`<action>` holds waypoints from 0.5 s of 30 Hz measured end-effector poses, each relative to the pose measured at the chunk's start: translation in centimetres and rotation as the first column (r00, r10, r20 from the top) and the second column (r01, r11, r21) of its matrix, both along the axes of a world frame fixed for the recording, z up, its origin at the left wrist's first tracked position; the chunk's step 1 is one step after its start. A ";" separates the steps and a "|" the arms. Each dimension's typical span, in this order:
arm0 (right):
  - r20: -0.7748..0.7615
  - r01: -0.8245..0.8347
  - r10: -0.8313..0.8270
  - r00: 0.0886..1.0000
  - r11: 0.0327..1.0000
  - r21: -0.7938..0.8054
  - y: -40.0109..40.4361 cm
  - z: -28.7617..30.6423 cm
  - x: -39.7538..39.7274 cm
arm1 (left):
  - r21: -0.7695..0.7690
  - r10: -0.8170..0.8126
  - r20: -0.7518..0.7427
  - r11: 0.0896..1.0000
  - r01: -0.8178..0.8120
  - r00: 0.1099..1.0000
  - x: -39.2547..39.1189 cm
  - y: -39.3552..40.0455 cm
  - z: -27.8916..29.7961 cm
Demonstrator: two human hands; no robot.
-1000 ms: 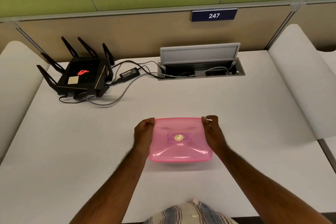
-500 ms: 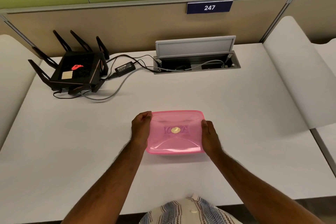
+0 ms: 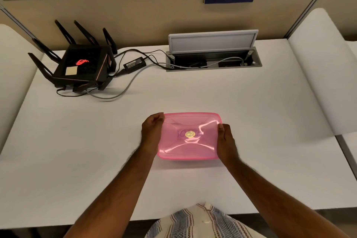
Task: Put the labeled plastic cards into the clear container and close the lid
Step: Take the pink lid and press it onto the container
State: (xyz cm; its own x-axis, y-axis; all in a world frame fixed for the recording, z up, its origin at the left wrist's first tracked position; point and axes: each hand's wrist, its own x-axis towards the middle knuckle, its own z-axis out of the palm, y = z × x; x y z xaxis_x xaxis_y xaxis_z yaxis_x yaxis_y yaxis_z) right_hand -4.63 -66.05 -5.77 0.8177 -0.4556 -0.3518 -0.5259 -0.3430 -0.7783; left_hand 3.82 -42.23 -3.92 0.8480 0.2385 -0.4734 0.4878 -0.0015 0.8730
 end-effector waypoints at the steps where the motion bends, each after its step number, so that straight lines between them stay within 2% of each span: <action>1: -0.002 0.004 -0.004 1.000 1.000 -0.002 0.0 0.0 0.0 | -0.006 -0.026 0.003 1.000 0.026 1.000 -0.3 0.3 0.0; 4: -0.016 0.000 -0.001 1.000 1.000 -0.012 0.1 0.2 0.1 | -0.036 -0.154 0.034 0.987 0.155 0.987 -1.8 1.6 0.0; 8: -0.028 -0.017 0.016 0.999 1.000 -0.012 0.0 0.5 0.1 | 0.018 -0.279 0.046 0.960 0.278 0.959 -4.5 3.7 -0.6; 12: -0.034 -0.028 0.027 0.999 1.000 -0.011 0.1 0.9 0.0 | 0.158 -0.327 -0.021 0.932 0.326 0.945 -6.8 5.4 -1.0; 15: -0.038 -0.029 0.029 0.999 0.999 -0.015 0.2 1.1 0.0 | 0.274 -0.422 -0.102 0.859 0.433 0.901 -7.8 6.1 -1.1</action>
